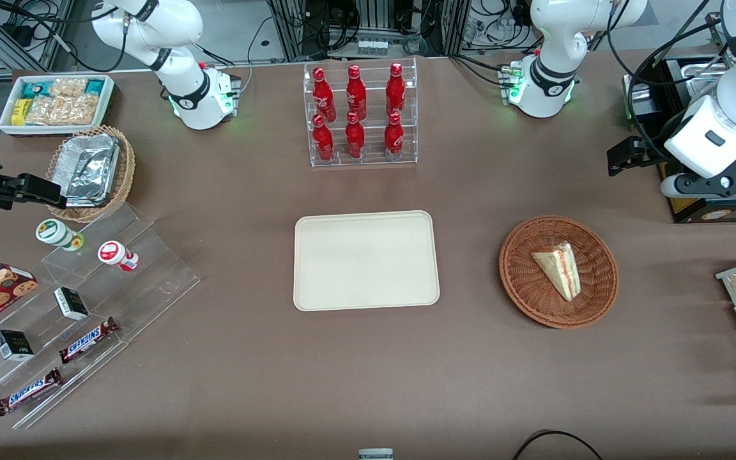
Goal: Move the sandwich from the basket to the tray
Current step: 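Move the left gripper over the wicker basket and lower toward the sandwich, then close the left gripper on the wrapped sandwich and lift it, then carry the sandwich with the left gripper over the cream tray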
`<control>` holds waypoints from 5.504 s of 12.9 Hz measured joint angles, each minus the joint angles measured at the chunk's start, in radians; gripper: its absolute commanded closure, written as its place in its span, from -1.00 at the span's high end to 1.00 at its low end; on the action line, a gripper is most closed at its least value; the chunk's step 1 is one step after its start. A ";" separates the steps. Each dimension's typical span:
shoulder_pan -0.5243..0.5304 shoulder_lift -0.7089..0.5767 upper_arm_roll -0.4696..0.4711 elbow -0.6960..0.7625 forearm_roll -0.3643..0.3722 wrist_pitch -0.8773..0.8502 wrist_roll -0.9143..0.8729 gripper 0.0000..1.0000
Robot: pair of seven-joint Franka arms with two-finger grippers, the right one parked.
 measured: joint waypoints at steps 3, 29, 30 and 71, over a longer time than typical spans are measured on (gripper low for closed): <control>0.000 0.005 0.000 0.000 0.002 0.009 0.000 1.00; -0.001 0.103 0.006 -0.632 0.021 0.900 -0.359 1.00; -0.001 0.114 0.006 -0.633 0.021 0.919 -0.438 1.00; -0.384 0.504 -0.181 -0.063 0.053 0.599 -0.700 -1.00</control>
